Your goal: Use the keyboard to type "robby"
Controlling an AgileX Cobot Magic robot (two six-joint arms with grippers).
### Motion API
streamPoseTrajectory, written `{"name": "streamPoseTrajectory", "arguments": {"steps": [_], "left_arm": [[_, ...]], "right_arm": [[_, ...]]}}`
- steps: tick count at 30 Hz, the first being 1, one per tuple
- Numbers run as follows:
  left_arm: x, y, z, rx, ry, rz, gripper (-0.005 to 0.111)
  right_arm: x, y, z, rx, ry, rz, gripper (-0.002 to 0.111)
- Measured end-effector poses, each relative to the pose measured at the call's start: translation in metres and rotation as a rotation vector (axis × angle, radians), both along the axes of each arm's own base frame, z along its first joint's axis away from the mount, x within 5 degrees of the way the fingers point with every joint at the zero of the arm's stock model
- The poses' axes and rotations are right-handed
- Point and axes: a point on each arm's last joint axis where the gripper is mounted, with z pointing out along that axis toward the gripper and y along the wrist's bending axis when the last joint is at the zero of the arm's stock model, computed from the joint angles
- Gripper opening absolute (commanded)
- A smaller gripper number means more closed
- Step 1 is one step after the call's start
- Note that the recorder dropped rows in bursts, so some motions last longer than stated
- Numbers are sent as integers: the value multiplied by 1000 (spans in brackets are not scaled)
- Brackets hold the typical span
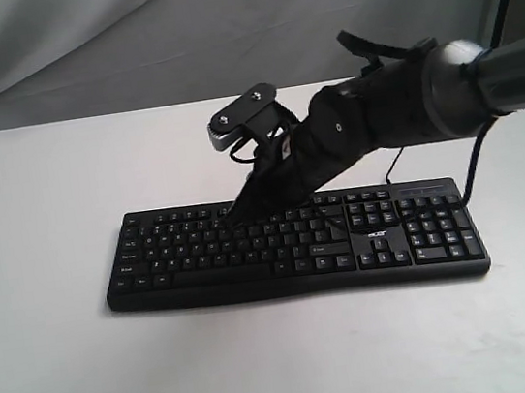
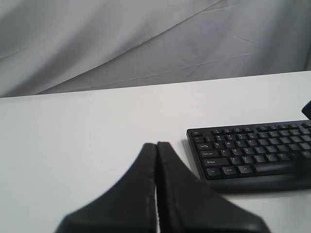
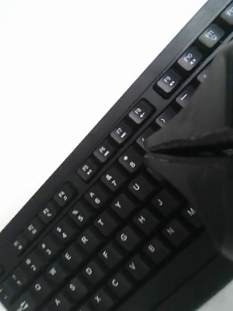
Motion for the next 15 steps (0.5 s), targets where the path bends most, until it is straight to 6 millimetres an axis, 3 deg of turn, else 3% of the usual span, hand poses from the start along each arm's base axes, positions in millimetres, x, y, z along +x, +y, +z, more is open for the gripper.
{"name": "streamPoseTrajectory", "arguments": {"steps": [3,5,15], "left_arm": [[0,0,0,0,0,0,0],[0,0,0,0,0,0,0],[0,0,0,0,0,0,0]], "right_arm": [[-8,31,16,-15,-2,95,0],[-13,50,14,-19,-1,139,0],[-17,58,-16,-62,66,155,0]]}}
